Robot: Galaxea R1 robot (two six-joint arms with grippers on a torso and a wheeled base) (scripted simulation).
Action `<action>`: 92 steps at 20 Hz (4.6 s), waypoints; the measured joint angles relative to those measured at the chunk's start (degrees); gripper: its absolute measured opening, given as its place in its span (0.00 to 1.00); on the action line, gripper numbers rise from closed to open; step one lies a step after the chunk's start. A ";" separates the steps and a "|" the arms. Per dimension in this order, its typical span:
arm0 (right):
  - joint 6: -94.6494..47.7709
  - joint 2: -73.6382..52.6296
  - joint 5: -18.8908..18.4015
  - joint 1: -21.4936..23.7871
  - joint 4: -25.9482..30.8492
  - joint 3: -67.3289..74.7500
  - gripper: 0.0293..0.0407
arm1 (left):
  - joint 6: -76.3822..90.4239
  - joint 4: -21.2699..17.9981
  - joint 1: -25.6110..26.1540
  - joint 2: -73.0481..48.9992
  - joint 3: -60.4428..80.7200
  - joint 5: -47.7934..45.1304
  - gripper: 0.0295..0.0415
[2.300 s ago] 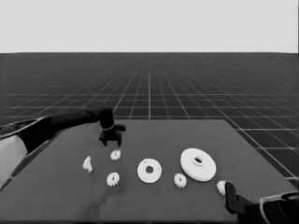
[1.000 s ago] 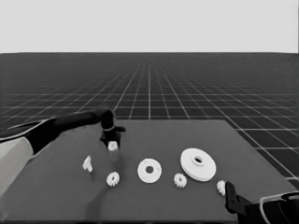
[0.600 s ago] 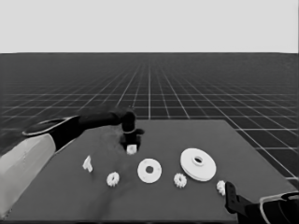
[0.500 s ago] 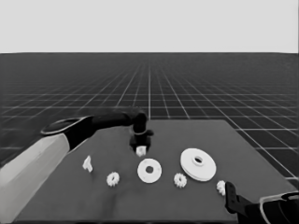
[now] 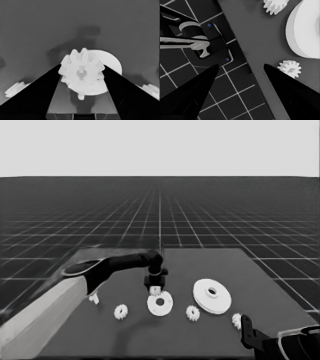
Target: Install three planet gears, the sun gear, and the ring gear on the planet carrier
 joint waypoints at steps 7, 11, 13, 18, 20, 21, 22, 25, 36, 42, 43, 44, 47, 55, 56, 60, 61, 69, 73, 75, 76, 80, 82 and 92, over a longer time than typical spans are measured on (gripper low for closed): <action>0.00 0.00 0.00 0.00 0.00 0.00 0.81 | 0.59 0.75 0.82 0.40 -1.15 -0.62 0.41; 0.00 0.00 0.00 0.00 0.00 0.00 0.81 | 0.60 0.77 0.83 0.41 -1.18 -0.64 0.74; 0.00 0.00 0.00 0.00 0.00 0.00 0.81 | 0.60 0.77 0.83 0.41 -1.18 -0.64 0.75; 0.00 0.00 0.00 0.00 0.00 0.00 0.81 | -2.49 -3.62 -4.32 -1.49 4.46 2.40 0.75; 0.00 0.00 0.00 0.00 0.00 0.00 0.81 | -3.05 -5.43 -6.42 -1.75 5.44 3.16 0.75; 0.00 0.00 0.00 0.00 0.00 0.00 0.81 | -3.13 -5.84 -6.84 -1.79 5.58 3.31 0.75; 0.00 0.00 0.00 0.00 0.00 0.00 0.81 | -3.16 -6.08 -7.08 -1.80 5.64 3.40 0.75; 0.00 0.00 0.00 0.00 0.00 0.00 0.81 | -3.18 -6.36 -7.33 -1.81 5.69 3.49 0.75; 0.00 0.00 0.00 0.00 0.00 0.00 0.81 | -12.31 -3.76 -5.25 -35.01 48.05 4.47 0.75; 0.00 0.00 0.00 0.00 0.00 0.00 0.81 | -8.41 7.86 7.10 -32.80 40.81 0.10 0.75; 0.00 0.00 0.00 0.00 0.00 0.00 0.81 | -8.32 8.04 7.28 -32.73 40.62 -0.01 0.75; 0.00 0.00 0.00 0.00 0.00 0.00 0.81 | -8.27 8.14 7.38 -32.70 40.50 -0.08 0.75; 0.00 0.00 0.00 0.00 0.00 0.00 0.81 | -8.21 8.26 7.49 -32.66 40.38 -0.16 0.45; 0.00 0.00 0.00 0.00 0.00 0.00 0.81 | -8.19 8.30 7.46 -32.65 40.36 -0.17 0.14; 0.00 0.00 0.00 0.00 0.00 0.00 0.81 | -8.19 8.30 7.46 -32.65 40.36 -0.17 0.14; 0.00 0.00 0.00 0.00 0.00 0.00 0.81 | -12.07 -2.05 -3.59 -35.05 47.85 4.15 0.14; 0.00 0.00 0.00 0.00 0.00 0.00 0.81 | -12.17 -2.74 -4.30 -35.09 48.01 4.29 0.14; 0.00 0.00 0.00 0.00 0.00 0.00 0.81 | -22.45 -3.75 -5.50 -14.50 37.66 6.55 0.14; 0.00 0.00 0.00 0.00 0.00 0.00 0.81 | -22.23 -3.86 -5.54 -9.25 32.45 6.50 0.14; 0.00 0.00 0.00 0.00 0.00 0.00 0.81 | -22.16 -3.87 -5.54 -8.83 31.92 6.49 0.14; 0.00 0.00 0.00 0.00 0.00 0.00 0.81 | -22.14 -3.87 -5.54 -8.74 31.80 6.49 0.14; 0.00 0.00 0.00 0.00 0.00 0.00 0.81 | -18.71 4.69 3.19 -7.75 26.99 5.01 0.14; 0.00 0.00 0.00 0.00 0.00 0.00 0.81 | -18.30 5.38 3.82 -7.59 26.38 4.75 0.14; 0.00 0.00 0.00 0.00 0.00 0.00 0.81 | -18.10 5.76 4.19 -7.53 26.05 4.60 0.74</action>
